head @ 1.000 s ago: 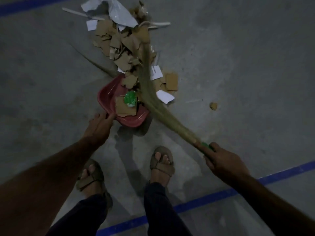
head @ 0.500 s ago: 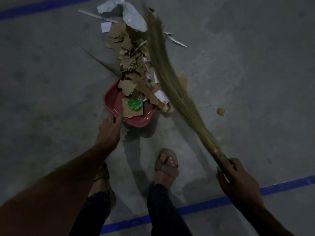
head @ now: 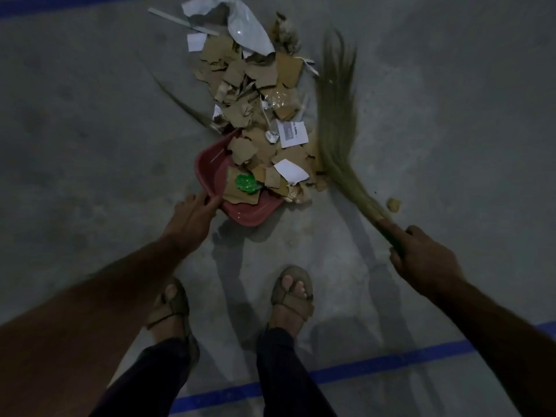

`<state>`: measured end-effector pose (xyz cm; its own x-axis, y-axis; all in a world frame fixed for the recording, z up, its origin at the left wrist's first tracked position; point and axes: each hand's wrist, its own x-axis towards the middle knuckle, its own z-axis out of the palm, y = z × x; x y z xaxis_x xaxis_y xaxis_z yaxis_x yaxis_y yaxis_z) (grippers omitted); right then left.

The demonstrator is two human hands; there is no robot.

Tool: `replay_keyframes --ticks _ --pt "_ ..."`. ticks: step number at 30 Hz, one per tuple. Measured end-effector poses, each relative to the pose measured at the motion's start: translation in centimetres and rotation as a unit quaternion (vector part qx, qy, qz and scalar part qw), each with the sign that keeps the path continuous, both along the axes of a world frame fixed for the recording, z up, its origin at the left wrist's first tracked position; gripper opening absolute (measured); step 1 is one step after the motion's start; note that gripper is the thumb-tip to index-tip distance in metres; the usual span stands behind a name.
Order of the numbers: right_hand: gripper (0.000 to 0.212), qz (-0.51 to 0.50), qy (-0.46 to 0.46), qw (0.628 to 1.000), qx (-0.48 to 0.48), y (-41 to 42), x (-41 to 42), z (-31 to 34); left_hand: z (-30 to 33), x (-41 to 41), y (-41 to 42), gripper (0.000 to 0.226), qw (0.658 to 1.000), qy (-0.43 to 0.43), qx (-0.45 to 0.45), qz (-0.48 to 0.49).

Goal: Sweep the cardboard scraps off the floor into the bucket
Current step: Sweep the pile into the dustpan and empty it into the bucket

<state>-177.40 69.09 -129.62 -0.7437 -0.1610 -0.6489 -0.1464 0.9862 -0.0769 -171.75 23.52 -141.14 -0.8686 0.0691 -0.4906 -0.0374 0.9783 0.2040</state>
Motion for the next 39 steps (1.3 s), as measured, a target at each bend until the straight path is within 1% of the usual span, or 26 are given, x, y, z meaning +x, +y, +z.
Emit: replay_keyframes --ticks 3,6,9,11,13,16,19,22,25,28,31,33,36,37,39 --pt "0.066 0.002 -0.02 0.999 -0.026 -0.9 0.7 0.0 -0.1 -0.7 2.1 0.049 1.0 -0.01 0.017 0.002" --pt "0.067 0.007 -0.023 0.999 -0.044 -1.1 2.8 0.5 -0.6 -0.4 4.1 0.052 0.999 -0.003 0.031 0.012" --pt "0.071 0.015 -0.048 0.997 -0.06 -1.2 6.2 1.4 -0.5 0.0 6.1 0.055 0.999 0.016 0.033 -0.022" --pt "0.077 0.014 -0.058 0.996 -0.068 -1.1 8.9 2.0 -0.1 0.4 7.2 0.053 0.999 0.021 0.032 -0.025" --pt "0.077 -0.003 -0.068 0.994 -0.085 -1.1 11.3 3.0 0.3 1.2 8.0 0.05 0.999 0.021 0.033 -0.012" --pt "0.07 -0.022 -0.07 0.991 -0.111 -1.3 14.6 4.7 1.9 2.9 8.6 0.043 0.999 0.032 0.036 0.023" --pt "0.074 -0.033 -0.069 0.993 -0.092 -1.8 17.4 7.2 4.5 4.3 8.7 0.044 0.997 0.039 0.046 0.047" --pt "0.081 -0.057 -0.067 0.991 -0.099 -2.7 19.9 11.1 8.9 5.5 8.7 0.041 0.997 0.053 0.04 0.041" --pt "0.08 -0.073 -0.058 0.989 -0.11 -3.8 21.4 16.6 15.2 6.3 8.8 0.041 0.996 0.068 0.033 0.057" --pt "0.076 -0.098 -0.027 0.989 -0.103 -4.9 22.9 23.1 22.6 7.1 8.8 0.047 0.994 0.083 0.022 0.067" --pt "0.072 -0.102 0.007 0.988 -0.113 -5.8 25.1 29.7 30.3 8.0 8.2 0.051 0.993 0.109 0.009 0.049" --pt "0.077 -0.106 0.025 0.987 -0.122 -6.4 26.9 33.5 34.9 9.1 7.3 0.055 0.992 0.122 0.002 0.033" --pt "0.083 -0.103 0.041 0.99 -0.089 -8.4 30.5 38.5 40.1 11.7 5.1 0.055 0.988 0.152 0.002 0.018" --pt "0.081 -0.104 0.046 0.99 -0.085 -9.5 32.0 40.0 41.6 12.8 4.3 0.053 0.986 0.168 0.008 0.018" --pt "0.071 -0.121 0.065 0.987 -0.083 -11.8 35.5 42.7 44.2 14.9 2.7 0.046 0.98 0.196 0.014 0.015"
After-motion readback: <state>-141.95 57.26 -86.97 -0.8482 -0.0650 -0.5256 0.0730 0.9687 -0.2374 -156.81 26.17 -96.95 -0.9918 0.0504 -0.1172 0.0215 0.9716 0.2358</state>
